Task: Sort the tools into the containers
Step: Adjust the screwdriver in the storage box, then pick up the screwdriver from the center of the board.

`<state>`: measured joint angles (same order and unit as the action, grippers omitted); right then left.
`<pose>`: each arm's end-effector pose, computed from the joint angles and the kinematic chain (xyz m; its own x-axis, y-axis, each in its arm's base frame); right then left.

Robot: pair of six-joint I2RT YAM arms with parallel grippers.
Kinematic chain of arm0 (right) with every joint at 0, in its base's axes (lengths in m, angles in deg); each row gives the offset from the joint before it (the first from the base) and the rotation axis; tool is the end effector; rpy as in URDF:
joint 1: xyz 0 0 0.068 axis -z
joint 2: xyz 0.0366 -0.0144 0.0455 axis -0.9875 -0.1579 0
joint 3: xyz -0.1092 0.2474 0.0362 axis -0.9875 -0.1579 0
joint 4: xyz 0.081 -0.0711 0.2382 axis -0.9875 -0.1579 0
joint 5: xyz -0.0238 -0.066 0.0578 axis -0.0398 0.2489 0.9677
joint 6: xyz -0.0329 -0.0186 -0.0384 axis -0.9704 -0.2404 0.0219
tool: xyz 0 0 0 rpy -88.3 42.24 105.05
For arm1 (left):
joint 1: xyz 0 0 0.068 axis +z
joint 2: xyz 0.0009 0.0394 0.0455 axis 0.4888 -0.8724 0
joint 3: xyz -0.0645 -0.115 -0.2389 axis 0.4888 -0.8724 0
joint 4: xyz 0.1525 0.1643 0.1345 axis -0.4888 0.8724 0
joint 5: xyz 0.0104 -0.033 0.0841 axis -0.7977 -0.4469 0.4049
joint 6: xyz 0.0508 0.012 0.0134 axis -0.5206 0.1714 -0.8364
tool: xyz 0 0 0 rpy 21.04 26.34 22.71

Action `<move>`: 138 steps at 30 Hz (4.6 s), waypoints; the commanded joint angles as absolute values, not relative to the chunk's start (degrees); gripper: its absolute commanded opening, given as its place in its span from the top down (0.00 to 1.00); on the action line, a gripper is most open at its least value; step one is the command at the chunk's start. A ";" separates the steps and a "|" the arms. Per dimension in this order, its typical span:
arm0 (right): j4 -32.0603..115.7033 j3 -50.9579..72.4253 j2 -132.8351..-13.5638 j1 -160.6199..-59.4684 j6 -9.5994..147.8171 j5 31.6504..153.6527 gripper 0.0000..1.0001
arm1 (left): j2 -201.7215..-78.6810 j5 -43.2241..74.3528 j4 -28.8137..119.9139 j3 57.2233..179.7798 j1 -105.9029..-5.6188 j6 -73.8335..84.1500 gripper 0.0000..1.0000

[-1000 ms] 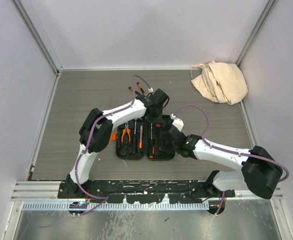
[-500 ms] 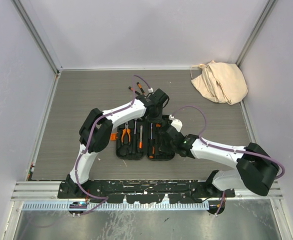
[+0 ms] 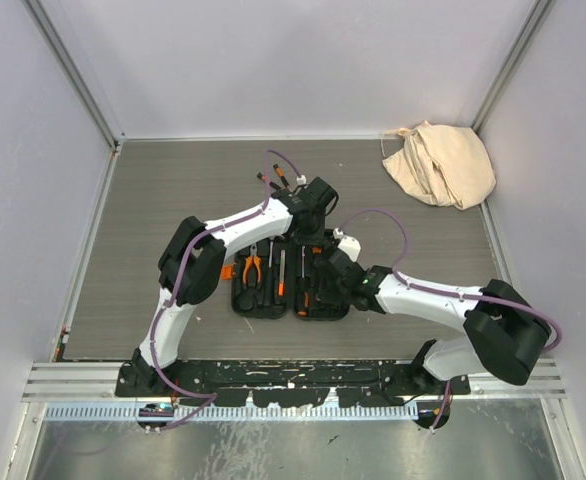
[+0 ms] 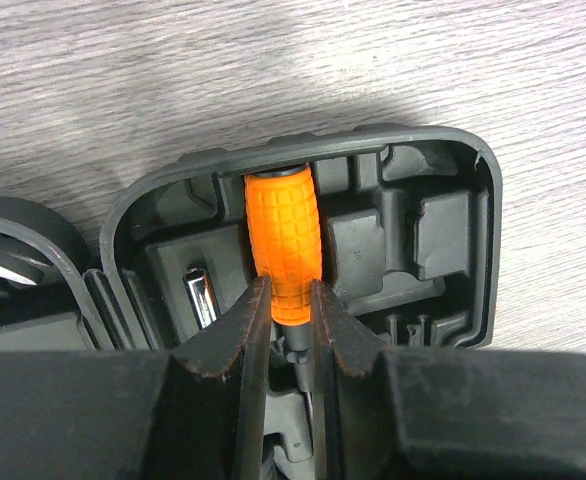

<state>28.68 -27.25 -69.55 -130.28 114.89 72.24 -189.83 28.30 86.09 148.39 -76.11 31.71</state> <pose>0.1713 0.1874 0.1732 -0.8380 0.2131 -0.5023 0.0185 0.9311 0.3642 0.3256 -0.3432 0.1932 -0.9058 0.0661 -0.4186 0.1812 0.9533 -0.2415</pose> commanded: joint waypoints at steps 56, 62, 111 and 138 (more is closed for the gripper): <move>26.89 -33.03 -81.46 -129.52 122.93 69.92 1.00 | -192.72 26.11 83.89 146.33 -76.23 32.22 0.87; 20.81 -29.63 -70.34 -129.35 118.54 64.97 1.00 | -189.70 27.94 84.90 145.33 -76.18 31.14 0.86; 38.60 -16.57 -79.71 -106.19 83.06 103.65 0.47 | -146.96 30.35 86.17 115.05 -56.73 24.21 0.58; 33.47 25.47 -106.57 -106.22 73.55 89.62 0.46 | -128.98 35.84 96.80 109.71 -55.42 19.63 0.54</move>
<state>31.56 18.08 -100.63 -105.95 75.59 85.22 -133.24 33.41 93.32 111.61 -55.76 20.91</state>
